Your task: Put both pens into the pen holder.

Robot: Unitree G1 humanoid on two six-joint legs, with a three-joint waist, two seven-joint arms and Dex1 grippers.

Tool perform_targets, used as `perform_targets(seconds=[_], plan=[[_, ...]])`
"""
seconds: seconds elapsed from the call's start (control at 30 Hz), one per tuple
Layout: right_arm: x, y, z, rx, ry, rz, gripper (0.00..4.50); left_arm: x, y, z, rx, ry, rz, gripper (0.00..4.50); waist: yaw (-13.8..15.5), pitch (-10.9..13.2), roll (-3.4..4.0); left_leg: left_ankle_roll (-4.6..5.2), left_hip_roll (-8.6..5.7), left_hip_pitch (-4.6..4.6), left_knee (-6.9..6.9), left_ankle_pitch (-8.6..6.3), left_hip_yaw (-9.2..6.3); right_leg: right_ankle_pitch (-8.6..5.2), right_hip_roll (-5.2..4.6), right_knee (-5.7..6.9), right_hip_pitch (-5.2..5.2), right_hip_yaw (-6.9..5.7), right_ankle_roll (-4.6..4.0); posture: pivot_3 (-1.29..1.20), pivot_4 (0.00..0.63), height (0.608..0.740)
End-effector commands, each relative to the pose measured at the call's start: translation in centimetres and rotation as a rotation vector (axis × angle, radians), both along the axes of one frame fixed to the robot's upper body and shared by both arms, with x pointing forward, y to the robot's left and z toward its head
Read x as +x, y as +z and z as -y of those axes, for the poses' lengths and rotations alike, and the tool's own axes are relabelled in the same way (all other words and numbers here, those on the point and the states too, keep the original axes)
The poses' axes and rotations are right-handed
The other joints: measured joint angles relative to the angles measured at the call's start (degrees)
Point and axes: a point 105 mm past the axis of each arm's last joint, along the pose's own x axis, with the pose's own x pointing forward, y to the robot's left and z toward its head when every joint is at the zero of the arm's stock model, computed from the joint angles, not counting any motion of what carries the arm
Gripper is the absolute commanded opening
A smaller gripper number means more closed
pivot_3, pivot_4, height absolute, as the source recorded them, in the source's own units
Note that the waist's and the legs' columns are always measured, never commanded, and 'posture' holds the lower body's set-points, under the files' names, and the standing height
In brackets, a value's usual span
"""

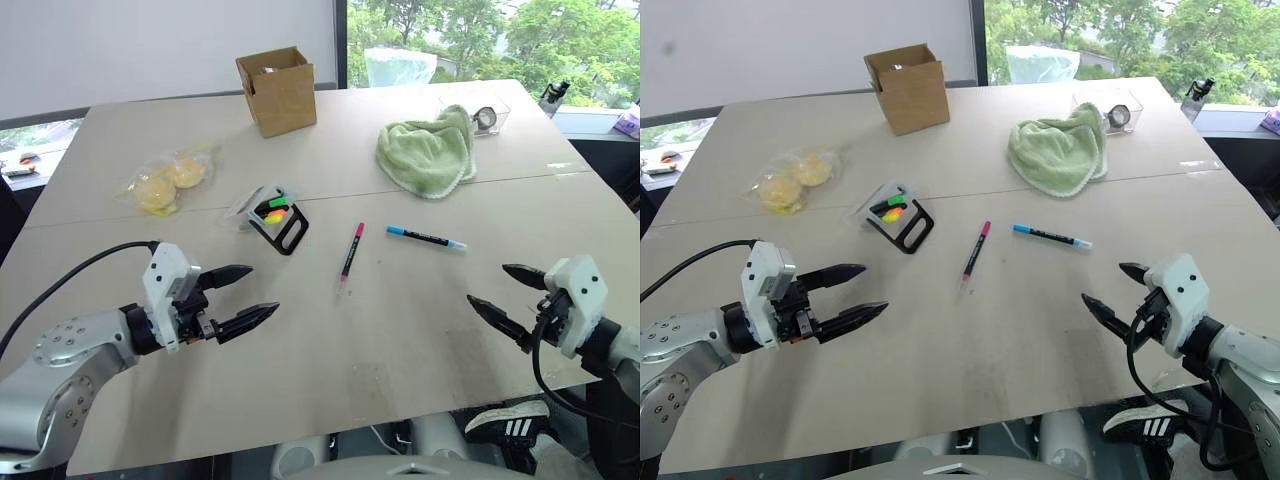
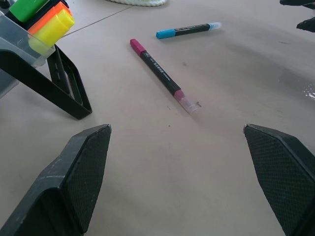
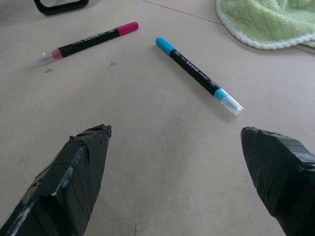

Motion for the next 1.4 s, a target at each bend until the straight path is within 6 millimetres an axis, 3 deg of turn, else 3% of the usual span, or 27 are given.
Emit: perform_targets(seconds=[0.03,0.17,0.23,0.33,0.53,0.63,0.73,0.9,0.97,1.0,1.13,1.27,1.4], plan=[[0.2,1.0,-0.1,-0.045,0.013,0.043,4.50,-0.2,1.4,0.3,-0.022,-0.020,0.038,4.45,0.00,0.00,0.00,0.00,0.00,0.00,0.00,0.00,0.00,0.00,0.00,0.00,0.00,0.00,0.00,0.00,0.150,0.740],[1.6,2.0,-1.1,0.013,0.059,0.043,4.50,-0.7,2.7,2.0,-0.117,-0.097,0.025,4.45,-0.11,0.02,-0.08,0.01,0.00,0.01,0.04,0.00,0.02,0.01,-0.01,0.01,0.00,0.01,0.01,0.00,0.150,0.740],[2.9,2.1,-1.2,-0.071,0.083,0.016,4.50,-0.9,3.1,2.9,-0.123,-0.139,0.037,4.45,-0.32,0.05,-0.07,0.00,0.01,0.07,0.04,0.00,0.02,0.01,-0.02,0.03,0.01,0.02,0.01,0.00,0.150,0.740],[4.7,1.8,-0.9,-0.186,0.091,-0.026,4.50,-1.4,3.2,3.7,-0.088,-0.186,0.057,4.45,-0.10,0.07,-0.07,0.01,-0.01,0.15,0.02,0.01,0.13,0.01,-0.02,0.09,0.01,0.08,0.00,0.00,0.150,0.740],[10.4,0.7,-1.5,-0.233,0.115,-0.168,4.50,-2.1,3.0,5.0,-0.067,-0.247,0.092,4.45,-0.19,0.11,-0.14,0.03,-0.02,0.08,0.02,0.02,0.28,0.14,0.07,0.07,-0.03,0.20,-0.23,0.00,0.150,0.740],[11.7,-0.3,-1.7,-0.245,0.139,-0.241,4.50,-2.3,2.9,5.1,-0.076,-0.243,0.092,4.45,-0.11,0.12,-0.17,0.04,-0.02,0.07,0.02,0.01,0.32,0.14,0.11,0.06,-0.04,0.23,-0.23,0.00,0.150,0.740],[12.4,-2.2,-1.6,-0.287,0.169,-0.321,3.81,-2.4,3.1,5.1,-0.106,-0.222,0.093,4.50,-0.04,0.13,-0.18,0.06,-0.02,0.01,0.03,0.00,0.29,0.14,0.11,0.04,-0.03,0.21,-0.24,0.00,0.150,0.740],[13.6,-3.1,-1.7,-0.299,0.183,-0.321,1.24,-2.2,3.3,5.4,-0.144,-0.172,0.093,4.50,-0.23,0.09,-0.26,0.07,-0.02,-0.02,0.12,-0.01,0.34,0.16,0.11,-0.02,0.00,0.23,-0.22,0.00,0.150,0.740],[13.6,-2.8,-1.8,-0.281,0.182,-0.312,0.28,-1.7,3.3,5.6,-0.190,-0.110,0.073,4.50,-0.28,0.08,-0.27,0.07,0.00,0.05,0.12,-0.01,0.34,0.16,0.13,0.00,0.04,0.24,-0.21,0.00,0.150,0.740],[13.3,-2.7,-1.8,-0.274,0.188,-0.305,0.04,-1.5,3.0,5.8,-0.210,-0.087,0.021,4.50,-0.25,0.08,-0.27,0.08,0.00,0.17,0.12,-0.01,0.35,0.15,0.13,0.06,0.13,0.28,-0.20,0.00,0.150,0.740],[11.6,-1.3,-2.5,-0.182,0.225,-0.295,0.04,-0.2,2.6,6.6,-0.335,-0.016,-0.159,4.50,0.27,0.10,-0.27,0.09,0.02,0.23,0.12,-0.02,0.26,0.03,0.09,0.26,0.16,0.23,-0.01,0.00,0.150,0.740],[7.2,2.3,-5.9,0.056,0.343,-0.279,0.04,1.8,3.2,8.7,-0.519,-0.008,-0.277,4.50,0.25,0.14,-0.23,0.08,0.01,0.22,0.17,-0.01,0.13,0.29,0.04,0.33,0.23,0.26,0.04,0.00,0.150,0.740],[3.2,3.8,-8.8,0.180,0.414,-0.261,0.04,3.6,3.7,10.4,-0.685,0.025,-0.359,4.50,-0.12,0.12,-0.33,-0.13,-0.01,0.25,0.19,0.11,0.12,0.31,0.05,0.30,0.30,0.33,0.03,0.00,0.150,0.740]])
